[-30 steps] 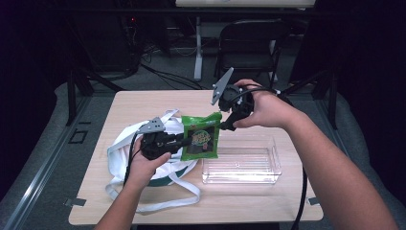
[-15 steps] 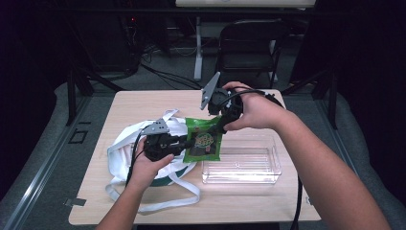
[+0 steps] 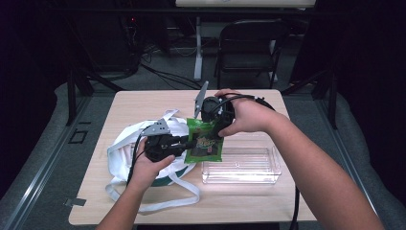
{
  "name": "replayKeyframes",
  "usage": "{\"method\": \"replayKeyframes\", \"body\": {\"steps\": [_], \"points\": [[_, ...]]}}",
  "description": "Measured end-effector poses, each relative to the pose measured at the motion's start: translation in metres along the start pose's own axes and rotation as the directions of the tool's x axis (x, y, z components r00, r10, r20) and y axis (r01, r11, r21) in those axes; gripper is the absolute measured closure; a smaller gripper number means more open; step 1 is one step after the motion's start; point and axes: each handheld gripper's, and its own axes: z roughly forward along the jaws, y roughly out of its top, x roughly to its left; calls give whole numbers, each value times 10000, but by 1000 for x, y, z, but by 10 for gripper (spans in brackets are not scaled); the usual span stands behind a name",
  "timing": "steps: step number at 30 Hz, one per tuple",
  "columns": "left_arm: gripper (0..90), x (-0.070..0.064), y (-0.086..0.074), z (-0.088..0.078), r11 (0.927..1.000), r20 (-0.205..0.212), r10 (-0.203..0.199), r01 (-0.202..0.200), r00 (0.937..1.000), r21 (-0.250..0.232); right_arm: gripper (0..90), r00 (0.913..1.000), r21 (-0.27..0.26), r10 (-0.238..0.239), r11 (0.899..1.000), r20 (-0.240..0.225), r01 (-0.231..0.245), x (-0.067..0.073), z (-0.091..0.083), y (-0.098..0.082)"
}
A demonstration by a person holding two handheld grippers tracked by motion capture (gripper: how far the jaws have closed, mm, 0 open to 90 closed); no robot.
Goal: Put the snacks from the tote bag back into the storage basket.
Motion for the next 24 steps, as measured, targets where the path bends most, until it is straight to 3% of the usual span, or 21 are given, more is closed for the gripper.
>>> {"method": "replayKeyframes", "body": {"steps": [7, 12, 24], "points": [[735, -2, 1, 0, 9999, 85, 151, -150, 9999, -71, 438, 9991, 128, 63, 9999, -416, -58, 1, 8, 1], [736, -3, 1, 1, 9997, 235, 222, -221, 9995, -52, 485, 9958, 539, 184, 9985, -897, -136, 2, 16, 1], [736, -6, 1, 4, 9992, 327, 396, -397, 9987, 29, 564, 9896, 911, 264, 9958, -1416, -136, 3, 23, 4]]}}
